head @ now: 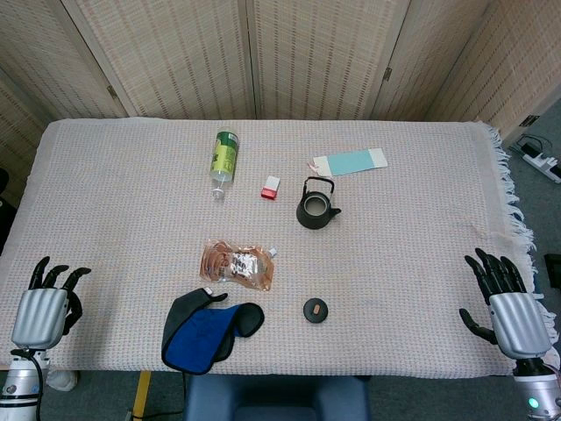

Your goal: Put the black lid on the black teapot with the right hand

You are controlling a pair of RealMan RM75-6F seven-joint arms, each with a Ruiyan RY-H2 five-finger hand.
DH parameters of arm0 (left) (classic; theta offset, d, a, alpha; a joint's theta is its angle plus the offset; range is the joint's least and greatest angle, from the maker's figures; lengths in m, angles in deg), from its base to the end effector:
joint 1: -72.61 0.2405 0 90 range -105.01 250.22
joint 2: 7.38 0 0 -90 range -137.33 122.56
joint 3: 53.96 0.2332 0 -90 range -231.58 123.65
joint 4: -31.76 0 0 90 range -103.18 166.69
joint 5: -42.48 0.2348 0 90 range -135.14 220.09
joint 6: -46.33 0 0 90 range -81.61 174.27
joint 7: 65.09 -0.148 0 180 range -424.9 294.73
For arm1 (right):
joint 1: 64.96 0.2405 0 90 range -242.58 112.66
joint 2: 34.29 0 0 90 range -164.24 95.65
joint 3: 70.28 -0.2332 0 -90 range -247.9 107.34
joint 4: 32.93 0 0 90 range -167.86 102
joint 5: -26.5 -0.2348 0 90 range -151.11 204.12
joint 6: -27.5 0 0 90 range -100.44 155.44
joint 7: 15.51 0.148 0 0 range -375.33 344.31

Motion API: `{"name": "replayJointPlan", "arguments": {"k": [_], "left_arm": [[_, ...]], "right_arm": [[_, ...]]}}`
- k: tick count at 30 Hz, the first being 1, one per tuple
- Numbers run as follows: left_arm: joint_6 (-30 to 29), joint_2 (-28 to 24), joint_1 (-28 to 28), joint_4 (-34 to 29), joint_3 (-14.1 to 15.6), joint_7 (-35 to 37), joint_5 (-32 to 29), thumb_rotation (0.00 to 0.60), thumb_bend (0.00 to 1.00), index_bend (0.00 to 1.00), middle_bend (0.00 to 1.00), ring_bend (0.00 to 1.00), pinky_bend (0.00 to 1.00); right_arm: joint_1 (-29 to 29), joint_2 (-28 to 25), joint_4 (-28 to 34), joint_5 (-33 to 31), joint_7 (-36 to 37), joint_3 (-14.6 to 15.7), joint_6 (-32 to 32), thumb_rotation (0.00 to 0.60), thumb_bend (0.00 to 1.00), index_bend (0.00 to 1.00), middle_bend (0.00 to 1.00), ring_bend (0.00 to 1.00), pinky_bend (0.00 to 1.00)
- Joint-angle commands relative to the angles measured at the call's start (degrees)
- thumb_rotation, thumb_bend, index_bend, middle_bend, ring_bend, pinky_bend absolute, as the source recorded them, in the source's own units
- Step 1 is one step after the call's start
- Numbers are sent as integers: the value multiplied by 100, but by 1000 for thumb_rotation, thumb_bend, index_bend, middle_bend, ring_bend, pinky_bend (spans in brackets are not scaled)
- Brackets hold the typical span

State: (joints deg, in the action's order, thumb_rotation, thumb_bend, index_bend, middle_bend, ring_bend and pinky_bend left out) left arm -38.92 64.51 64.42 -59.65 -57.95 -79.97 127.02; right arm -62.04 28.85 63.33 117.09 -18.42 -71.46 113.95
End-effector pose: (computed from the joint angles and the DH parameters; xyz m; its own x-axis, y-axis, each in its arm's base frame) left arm -0.2763 0.2051 0.0907 0.5158 -0.0374 0.8559 0.8553 -0.0354 -0.5169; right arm -0.2829 -0.1673 0.1197 0.4009 -0.0204 0.9159 -0.9149 -0.0613 0.3990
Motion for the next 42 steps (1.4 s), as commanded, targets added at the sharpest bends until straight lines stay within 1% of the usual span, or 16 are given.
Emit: {"name": "replayJointPlan", "arguments": {"k": [1,7,14,16,18,21,23,24,26,29,30,32,35,42], "left_arm": [[15,5,-7,3,-2,-8,-9,600,507,258,204,188,54],[-11,2,-2,-20,6,-28,16,600,507,258,204,188,54],[-88,-49,37,-99,22,-39,60,600,507,258,204,188,54],[-98,-62,36,-122,27,-46,87,600,507,258,204,188,54],[-102,-82,31,-154,32,-58,116,600,507,258,204,188,54],[-130,-113,34,-205,39,-67,166,600,507,258,204,188,54],[-160,-137,45,-241,45,-68,198,600,507,258,204,188,54],[-171,-149,51,-258,51,-68,211,600,507,258,204,188,54],[-186,-164,64,-277,65,-65,231,600,507,258,204,188,54],[-198,-180,82,-298,79,-53,240,600,507,258,204,188,54],[-199,-181,85,-303,80,-50,239,600,508,258,204,188,54],[-195,-186,85,-308,82,-53,245,600,507,258,204,188,54],[-197,-187,91,-306,87,-65,249,600,507,258,204,188,54],[-195,-187,125,-286,100,-69,211,600,507,258,204,188,54]], "right_arm": [[6,1,3,-8,-1,-5,-11,600,327,0,50,56,0],[22,-8,-11,32,22,2,-23,600,327,0,50,59,0],[104,-28,-11,170,35,24,-93,600,327,0,59,111,0],[181,-53,6,274,-62,45,-183,600,327,0,69,130,0],[288,-108,71,387,-238,56,-309,600,327,0,83,170,23],[446,-170,212,546,-470,37,-454,600,327,7,109,260,123],[590,-210,348,668,-630,31,-615,600,327,26,131,354,223],[685,-236,433,726,-708,41,-755,600,327,31,138,390,258],[841,-286,574,769,-849,61,-1030,600,327,40,157,518,368],[1154,-328,886,762,-1132,81,-1607,600,326,40,170,690,542],[1241,-317,962,746,-1194,82,-1765,600,326,41,174,723,580],[1415,-269,1088,686,-1293,74,-2076,600,326,44,181,765,635],[1743,-141,1216,520,-1524,50,-2667,600,327,48,188,793,671],[2296,292,1210,44,-2040,-1,-3628,600,327,50,147,793,674]]}}
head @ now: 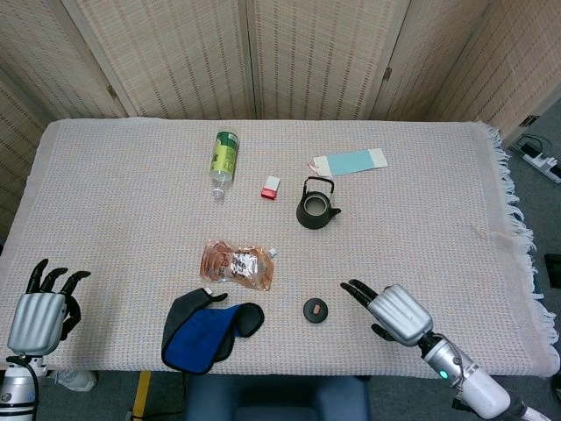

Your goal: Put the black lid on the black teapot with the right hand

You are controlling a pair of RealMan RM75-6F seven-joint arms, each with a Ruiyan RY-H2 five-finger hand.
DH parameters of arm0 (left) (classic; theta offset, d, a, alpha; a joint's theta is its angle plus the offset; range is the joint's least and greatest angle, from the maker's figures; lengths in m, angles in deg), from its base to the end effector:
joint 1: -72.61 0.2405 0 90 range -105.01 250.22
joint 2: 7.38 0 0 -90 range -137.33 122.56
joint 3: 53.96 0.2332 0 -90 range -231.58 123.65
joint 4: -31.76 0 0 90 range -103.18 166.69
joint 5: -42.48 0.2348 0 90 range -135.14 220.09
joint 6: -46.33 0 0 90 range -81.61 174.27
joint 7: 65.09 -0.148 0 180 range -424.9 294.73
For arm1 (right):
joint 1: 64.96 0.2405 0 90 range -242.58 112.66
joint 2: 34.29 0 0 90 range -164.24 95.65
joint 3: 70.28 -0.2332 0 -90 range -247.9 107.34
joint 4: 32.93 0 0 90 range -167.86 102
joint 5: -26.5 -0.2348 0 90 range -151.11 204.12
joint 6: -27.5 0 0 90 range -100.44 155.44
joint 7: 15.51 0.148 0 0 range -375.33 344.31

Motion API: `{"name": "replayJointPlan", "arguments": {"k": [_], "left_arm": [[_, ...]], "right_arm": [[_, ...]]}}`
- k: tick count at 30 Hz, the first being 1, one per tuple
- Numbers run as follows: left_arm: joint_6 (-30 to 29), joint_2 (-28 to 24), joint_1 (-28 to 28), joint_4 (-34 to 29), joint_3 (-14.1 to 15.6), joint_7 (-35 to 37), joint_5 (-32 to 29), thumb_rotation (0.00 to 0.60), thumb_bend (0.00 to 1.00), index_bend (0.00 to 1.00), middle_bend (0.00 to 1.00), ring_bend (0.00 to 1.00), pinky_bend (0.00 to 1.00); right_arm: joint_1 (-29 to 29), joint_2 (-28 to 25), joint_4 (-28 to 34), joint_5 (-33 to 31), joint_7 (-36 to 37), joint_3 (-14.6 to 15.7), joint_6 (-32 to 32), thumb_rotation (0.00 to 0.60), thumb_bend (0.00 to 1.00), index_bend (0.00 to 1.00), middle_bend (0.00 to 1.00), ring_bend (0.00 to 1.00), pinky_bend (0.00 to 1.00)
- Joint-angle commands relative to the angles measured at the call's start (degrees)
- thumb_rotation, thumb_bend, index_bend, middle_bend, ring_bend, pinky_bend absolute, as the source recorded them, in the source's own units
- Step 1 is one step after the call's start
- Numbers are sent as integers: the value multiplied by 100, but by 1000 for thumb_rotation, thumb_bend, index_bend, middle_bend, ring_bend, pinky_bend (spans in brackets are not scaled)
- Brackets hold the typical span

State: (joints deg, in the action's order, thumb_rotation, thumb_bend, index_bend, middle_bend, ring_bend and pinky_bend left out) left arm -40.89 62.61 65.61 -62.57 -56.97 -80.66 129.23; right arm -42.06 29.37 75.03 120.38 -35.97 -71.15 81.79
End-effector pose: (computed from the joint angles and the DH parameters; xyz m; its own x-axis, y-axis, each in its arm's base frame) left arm -0.2682 0.1942 0.0972 0.5136 -0.0526 0.8564 0.8550 -0.0528 -0.5159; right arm -0.1790 -0.2108 0.0267 0.6550 -0.2760 0.7034 -0.6956 -0.5838 0.4187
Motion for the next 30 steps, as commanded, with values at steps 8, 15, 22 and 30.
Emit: {"name": "replayJointPlan", "arguments": {"k": [8,15,22,30], "left_arm": [[22,23,20,45,4,8,-43,600,507,258,204,189,54],[63,55,-3,90,-9,32,-53,600,507,258,204,188,54],[76,71,-7,133,-20,69,-70,600,507,258,204,188,54],[72,81,8,182,-23,122,-92,600,507,258,204,188,54]], "right_arm": [[714,715,-204,-799,-912,-104,-939,600,327,50,148,791,674],[996,1070,-400,-1219,-1289,-122,-1128,600,327,72,160,793,674],[1201,1288,-515,-1487,-1578,-62,-1187,600,327,100,172,799,674],[1399,1486,-715,-1736,-1753,11,-1196,600,327,139,181,800,674]]}}
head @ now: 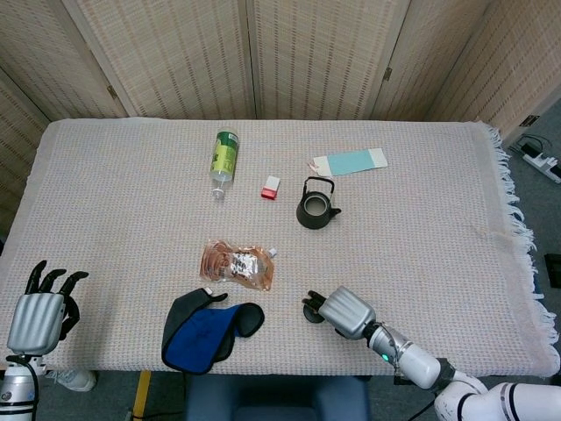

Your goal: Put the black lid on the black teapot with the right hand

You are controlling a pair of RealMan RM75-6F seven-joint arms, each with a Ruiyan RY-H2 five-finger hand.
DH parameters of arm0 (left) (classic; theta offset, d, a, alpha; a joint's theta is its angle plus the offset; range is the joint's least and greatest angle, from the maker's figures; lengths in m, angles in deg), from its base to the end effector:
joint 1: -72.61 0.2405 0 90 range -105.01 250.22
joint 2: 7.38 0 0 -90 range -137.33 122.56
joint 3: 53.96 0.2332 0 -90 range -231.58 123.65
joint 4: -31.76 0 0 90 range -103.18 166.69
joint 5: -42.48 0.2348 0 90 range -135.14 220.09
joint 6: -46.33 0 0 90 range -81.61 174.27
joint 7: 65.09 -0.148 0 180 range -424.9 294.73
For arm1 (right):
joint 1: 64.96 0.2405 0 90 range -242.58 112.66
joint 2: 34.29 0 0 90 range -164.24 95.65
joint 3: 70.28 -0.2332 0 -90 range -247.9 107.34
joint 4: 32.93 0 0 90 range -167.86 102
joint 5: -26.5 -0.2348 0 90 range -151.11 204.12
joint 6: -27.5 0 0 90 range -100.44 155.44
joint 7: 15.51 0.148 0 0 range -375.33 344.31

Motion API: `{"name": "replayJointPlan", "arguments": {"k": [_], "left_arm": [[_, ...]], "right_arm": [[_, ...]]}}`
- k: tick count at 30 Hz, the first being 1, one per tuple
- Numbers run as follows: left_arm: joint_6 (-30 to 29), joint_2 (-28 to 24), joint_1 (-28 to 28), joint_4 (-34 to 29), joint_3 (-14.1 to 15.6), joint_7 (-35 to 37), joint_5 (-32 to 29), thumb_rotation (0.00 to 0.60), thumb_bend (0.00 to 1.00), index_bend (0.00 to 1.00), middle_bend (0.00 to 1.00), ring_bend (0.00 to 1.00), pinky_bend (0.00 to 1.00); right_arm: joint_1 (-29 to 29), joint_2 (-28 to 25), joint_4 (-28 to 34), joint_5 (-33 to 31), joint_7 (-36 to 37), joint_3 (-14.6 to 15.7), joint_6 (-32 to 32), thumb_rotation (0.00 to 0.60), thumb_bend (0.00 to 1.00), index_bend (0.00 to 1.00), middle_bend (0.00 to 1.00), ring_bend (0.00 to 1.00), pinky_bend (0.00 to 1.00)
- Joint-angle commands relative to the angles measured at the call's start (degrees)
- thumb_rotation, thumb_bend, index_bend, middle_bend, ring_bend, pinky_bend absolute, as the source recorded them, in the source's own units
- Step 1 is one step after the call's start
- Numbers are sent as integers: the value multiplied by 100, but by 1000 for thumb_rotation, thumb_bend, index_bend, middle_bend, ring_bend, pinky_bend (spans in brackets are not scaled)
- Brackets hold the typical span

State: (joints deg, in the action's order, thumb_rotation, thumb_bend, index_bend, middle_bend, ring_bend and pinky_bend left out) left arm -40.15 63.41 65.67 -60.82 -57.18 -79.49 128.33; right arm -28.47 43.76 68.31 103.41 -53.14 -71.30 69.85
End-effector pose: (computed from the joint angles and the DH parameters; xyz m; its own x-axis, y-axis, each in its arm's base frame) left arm -0.2758 0.1956 0.0948 0.5101 -0.0396 0.8592 0.8585 -0.0377 -0.5114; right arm -0.1433 -0.2344 -0.0533 0.7936 -0.2804 0.5400 -0.5452 -0.7216 0.4266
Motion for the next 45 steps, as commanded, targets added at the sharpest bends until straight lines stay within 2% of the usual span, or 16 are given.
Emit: {"name": "replayJointPlan", "arguments": {"k": [1,13,26,40,45], "left_arm": [[-3,2,3,12,-2,8,-3,600,507,258,204,188,54],[-6,-2,17,33,-1,34,-13,600,507,257,204,188,54],[14,13,22,89,-6,74,-45,600,507,257,204,188,53],[25,12,39,122,10,172,-49,600,507,257,204,188,54],[28,-1,40,110,17,196,-34,600,507,257,204,188,54]], "right_arm": [[58,68,-57,-55,-49,34,5,600,327,142,183,799,674],[243,248,-182,-184,-111,120,141,600,327,224,267,813,674],[414,400,-299,-323,-165,202,219,600,327,264,279,813,674],[453,544,-372,-403,-246,274,492,600,327,403,366,842,674],[474,475,-325,-446,-181,206,592,600,327,407,373,843,674]]}}
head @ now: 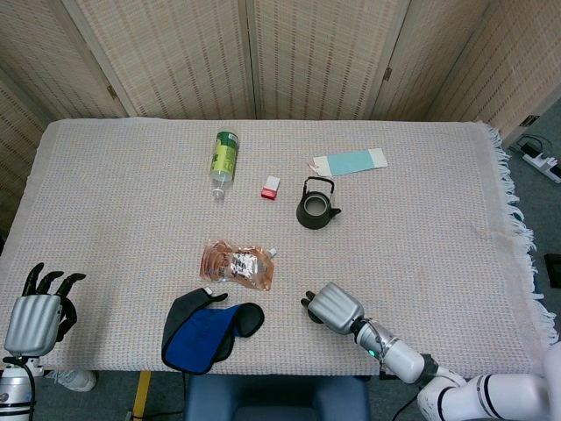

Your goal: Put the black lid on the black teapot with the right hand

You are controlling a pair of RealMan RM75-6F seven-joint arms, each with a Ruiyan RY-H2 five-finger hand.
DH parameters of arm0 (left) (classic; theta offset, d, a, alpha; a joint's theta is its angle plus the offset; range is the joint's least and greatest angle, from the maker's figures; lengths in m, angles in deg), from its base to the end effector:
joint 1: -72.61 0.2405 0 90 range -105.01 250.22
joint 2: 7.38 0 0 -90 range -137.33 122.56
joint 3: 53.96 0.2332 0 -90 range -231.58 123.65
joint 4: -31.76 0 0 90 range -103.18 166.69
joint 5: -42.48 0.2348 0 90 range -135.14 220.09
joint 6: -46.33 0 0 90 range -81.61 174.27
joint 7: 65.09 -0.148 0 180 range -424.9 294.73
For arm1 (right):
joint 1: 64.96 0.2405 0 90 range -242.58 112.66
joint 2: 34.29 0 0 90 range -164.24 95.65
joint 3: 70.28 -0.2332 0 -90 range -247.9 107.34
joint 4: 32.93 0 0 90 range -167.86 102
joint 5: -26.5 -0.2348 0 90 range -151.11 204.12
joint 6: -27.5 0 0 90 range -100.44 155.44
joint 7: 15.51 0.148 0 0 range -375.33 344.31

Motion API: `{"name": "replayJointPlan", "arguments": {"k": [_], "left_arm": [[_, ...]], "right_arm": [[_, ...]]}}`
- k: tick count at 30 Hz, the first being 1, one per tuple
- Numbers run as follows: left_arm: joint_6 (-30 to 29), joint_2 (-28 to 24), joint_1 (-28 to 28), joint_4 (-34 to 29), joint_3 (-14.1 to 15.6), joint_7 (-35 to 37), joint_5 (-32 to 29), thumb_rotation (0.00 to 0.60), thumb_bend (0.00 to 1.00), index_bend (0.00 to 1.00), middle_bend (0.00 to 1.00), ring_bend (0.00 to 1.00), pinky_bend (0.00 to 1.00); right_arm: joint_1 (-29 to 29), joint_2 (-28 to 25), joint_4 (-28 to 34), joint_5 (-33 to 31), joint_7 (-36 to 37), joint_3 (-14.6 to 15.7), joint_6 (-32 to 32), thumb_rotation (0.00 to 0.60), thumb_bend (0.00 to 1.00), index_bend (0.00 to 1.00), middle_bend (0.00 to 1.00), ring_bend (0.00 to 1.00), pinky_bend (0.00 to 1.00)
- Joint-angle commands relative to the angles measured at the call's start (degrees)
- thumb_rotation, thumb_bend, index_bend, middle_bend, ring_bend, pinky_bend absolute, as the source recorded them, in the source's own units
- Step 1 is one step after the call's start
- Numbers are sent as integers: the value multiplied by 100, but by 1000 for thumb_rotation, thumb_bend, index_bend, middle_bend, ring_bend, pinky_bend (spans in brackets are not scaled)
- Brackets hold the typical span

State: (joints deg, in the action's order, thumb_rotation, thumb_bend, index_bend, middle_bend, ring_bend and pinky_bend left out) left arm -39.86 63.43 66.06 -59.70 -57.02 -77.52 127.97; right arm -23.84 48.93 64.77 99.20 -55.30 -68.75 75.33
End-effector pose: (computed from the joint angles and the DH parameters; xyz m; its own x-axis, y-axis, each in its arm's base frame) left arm -0.2829 0.1936 0.0954 0.4973 -0.0277 0.8671 0.8668 -0.0265 -0.4980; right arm -0.1323 -0.2425 -0.0693 0.7960 -0.2333 0.5584 -0.5293 -0.7158 0.4555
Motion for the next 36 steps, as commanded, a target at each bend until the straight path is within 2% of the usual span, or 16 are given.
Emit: {"name": "replayJointPlan", "arguments": {"k": [1,9,16,27,36], "left_arm": [[-3,-8,2,-3,0,-3,2,600,507,257,204,188,54],[-15,-9,-7,-28,-8,-40,26,600,507,257,204,188,54],[-10,-11,-20,-73,-1,-93,59,600,507,257,204,188,54],[-13,-10,-25,-136,0,-204,69,600,507,257,204,188,54],[-39,-39,-18,-188,-16,-234,62,600,507,257,204,188,54]], "right_arm": [[20,-71,46,-40,59,-89,74,600,327,407,373,843,674],[244,-342,88,-351,292,-606,166,600,327,410,370,841,674],[667,-343,-353,-1087,210,-1090,7,600,327,410,366,844,674],[1408,9,-1321,-2371,-161,-1359,-263,600,326,410,361,843,674],[1898,289,-2045,-3036,-334,-1376,-399,600,326,410,359,843,674]]}}
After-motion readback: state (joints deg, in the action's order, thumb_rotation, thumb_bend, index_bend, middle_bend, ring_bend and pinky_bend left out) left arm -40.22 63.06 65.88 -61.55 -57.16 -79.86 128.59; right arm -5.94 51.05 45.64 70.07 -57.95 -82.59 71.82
